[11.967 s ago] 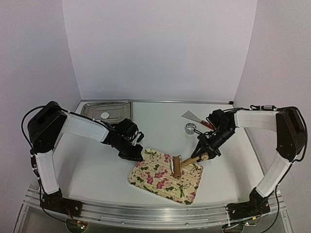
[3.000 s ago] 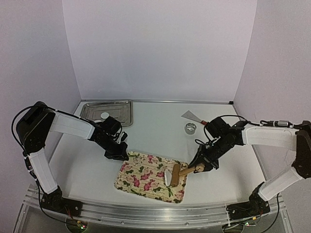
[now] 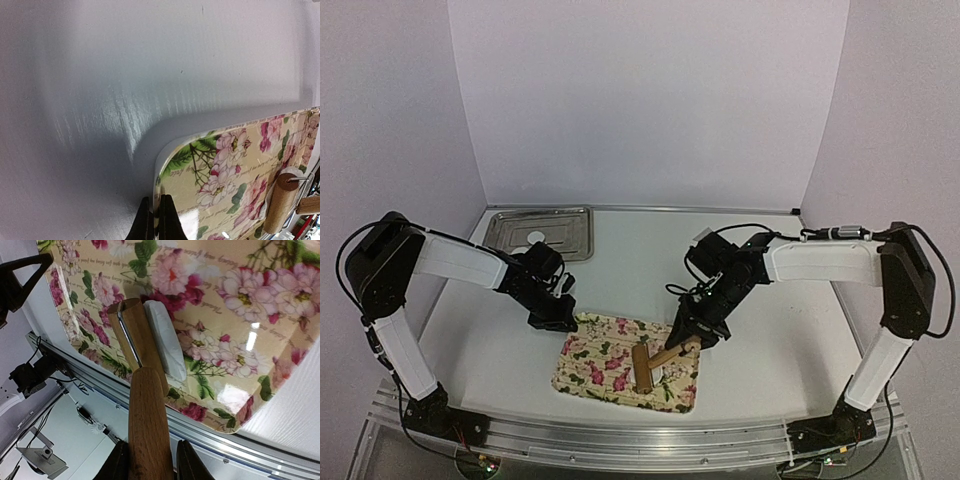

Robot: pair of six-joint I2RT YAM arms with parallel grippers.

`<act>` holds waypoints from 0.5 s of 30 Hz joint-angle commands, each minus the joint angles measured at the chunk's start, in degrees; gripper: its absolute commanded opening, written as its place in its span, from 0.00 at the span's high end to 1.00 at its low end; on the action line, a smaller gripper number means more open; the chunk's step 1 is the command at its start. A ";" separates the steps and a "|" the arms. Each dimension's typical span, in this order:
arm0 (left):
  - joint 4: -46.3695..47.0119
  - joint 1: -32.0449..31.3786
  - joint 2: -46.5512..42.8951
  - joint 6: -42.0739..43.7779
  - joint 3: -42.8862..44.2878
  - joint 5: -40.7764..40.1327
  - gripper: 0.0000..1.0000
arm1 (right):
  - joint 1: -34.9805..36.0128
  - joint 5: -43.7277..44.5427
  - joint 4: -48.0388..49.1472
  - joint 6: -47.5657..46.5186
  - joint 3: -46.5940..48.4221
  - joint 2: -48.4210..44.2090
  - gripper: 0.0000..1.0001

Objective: Roll out the dumpling wrappers from the dough

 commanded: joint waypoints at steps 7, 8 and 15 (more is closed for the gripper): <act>0.02 0.46 -1.88 -0.88 -0.62 -1.52 1.00 | 2.22 14.11 -9.16 1.36 -2.63 8.81 1.00; -0.07 0.46 -1.77 -0.81 -0.52 -1.57 1.00 | 2.29 14.26 -9.19 1.63 -2.69 8.74 1.00; -0.83 0.64 -1.50 -0.42 -0.83 -2.65 1.00 | -0.59 16.75 -10.81 1.97 -6.95 3.08 1.00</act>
